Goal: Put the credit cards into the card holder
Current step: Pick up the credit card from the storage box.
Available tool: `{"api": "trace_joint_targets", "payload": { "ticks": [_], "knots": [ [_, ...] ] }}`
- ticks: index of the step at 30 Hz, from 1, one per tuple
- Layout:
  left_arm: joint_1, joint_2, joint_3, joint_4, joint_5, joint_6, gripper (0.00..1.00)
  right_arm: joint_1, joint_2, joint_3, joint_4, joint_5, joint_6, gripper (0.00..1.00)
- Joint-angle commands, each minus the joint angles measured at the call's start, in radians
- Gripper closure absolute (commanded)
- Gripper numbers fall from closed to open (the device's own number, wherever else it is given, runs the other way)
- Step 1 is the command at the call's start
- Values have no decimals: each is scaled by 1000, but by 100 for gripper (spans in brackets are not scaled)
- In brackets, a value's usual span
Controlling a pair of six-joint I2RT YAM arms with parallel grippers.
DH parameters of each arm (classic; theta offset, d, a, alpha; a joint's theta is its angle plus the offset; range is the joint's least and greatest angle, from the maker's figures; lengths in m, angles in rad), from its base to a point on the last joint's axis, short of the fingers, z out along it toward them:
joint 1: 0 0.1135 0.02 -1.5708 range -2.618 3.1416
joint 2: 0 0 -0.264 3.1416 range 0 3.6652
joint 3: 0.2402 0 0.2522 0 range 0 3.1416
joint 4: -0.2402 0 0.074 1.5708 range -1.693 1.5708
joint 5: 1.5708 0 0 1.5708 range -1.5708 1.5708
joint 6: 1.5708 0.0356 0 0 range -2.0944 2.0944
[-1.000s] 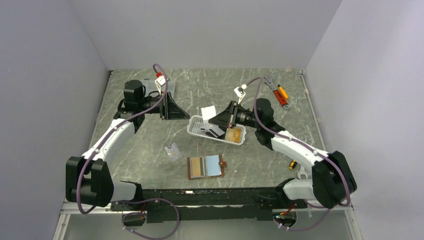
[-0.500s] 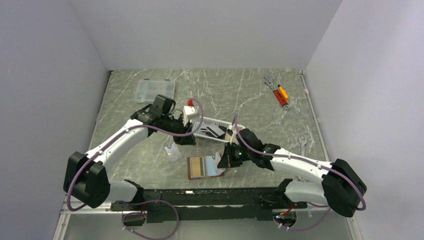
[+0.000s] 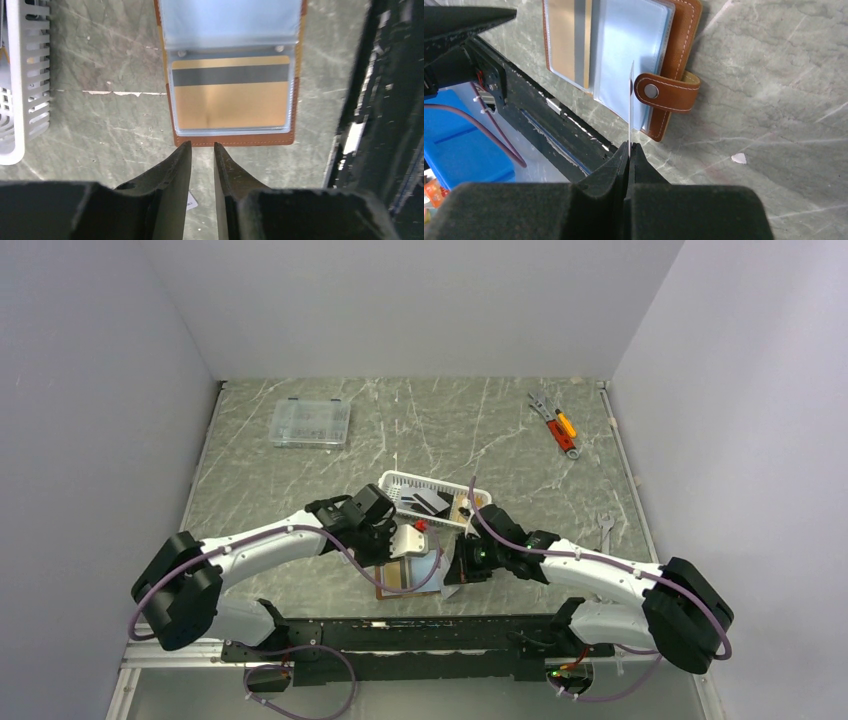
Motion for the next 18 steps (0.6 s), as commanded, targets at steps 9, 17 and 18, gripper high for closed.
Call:
{"api": "trace_joint_targets", "payload": {
  "ticks": [9,17,18],
  "knots": [
    [-54,27,-54,84,-186,79,76,4,-30,-35,-43,-10,28,100],
    [-74,41,-76,109,-215,87,79,3,68,-3,-40,-38,8,100],
    [-77,42,-79,111,-215,88,79,3,81,0,-33,-46,8,100]
  ]
}}
